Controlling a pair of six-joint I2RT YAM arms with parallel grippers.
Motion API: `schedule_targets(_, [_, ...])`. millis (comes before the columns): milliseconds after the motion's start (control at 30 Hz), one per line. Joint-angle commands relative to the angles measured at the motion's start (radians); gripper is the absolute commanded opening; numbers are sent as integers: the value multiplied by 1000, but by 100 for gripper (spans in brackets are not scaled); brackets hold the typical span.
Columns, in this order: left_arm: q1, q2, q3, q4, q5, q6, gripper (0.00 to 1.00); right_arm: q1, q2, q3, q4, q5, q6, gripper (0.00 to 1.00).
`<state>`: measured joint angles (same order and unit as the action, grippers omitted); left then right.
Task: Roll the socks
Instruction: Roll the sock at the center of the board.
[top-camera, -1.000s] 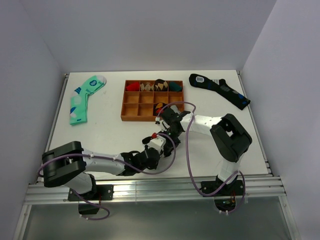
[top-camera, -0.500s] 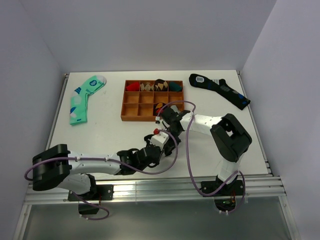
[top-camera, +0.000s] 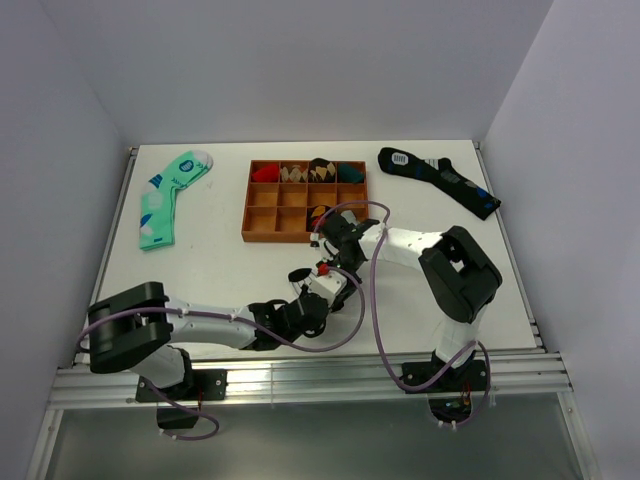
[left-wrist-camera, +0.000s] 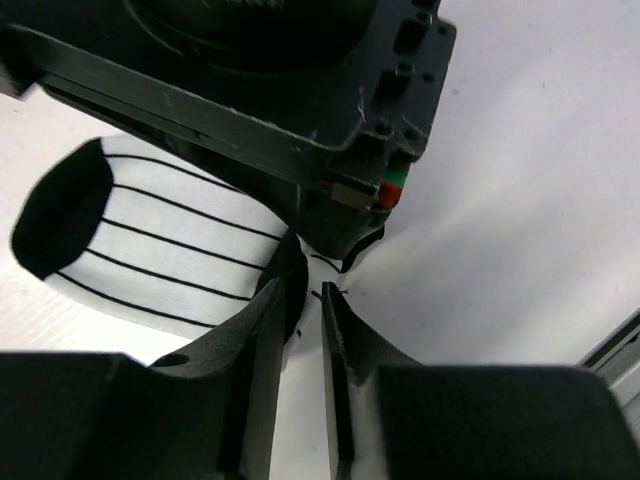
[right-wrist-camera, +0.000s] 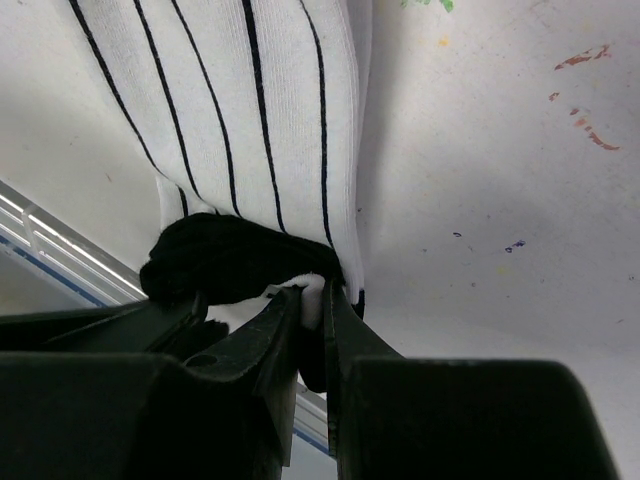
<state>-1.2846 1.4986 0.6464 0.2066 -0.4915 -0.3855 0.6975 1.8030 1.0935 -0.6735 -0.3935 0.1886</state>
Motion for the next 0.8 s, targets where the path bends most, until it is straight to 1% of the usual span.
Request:
schedule_targets(0, [-2,32,36,39,45,7,28,-9,24,16,-8,65,-26,4])
schedule_targets(100, [2,48,41,31,56,-3,29,-9,24,14,-9,70,-26,4])
schedule_targets(300, [8,51,45,7,62,-9,37,-7,19,3,-5,68,-26,4])
schedule_targets(467, [18,83,48,-9,53,-13,37,-9,30,2,0,65,-29,4])
schedule_targets(767, [37,121,22,28,65,-38,37,-9,44,6,2,62,-34,3])
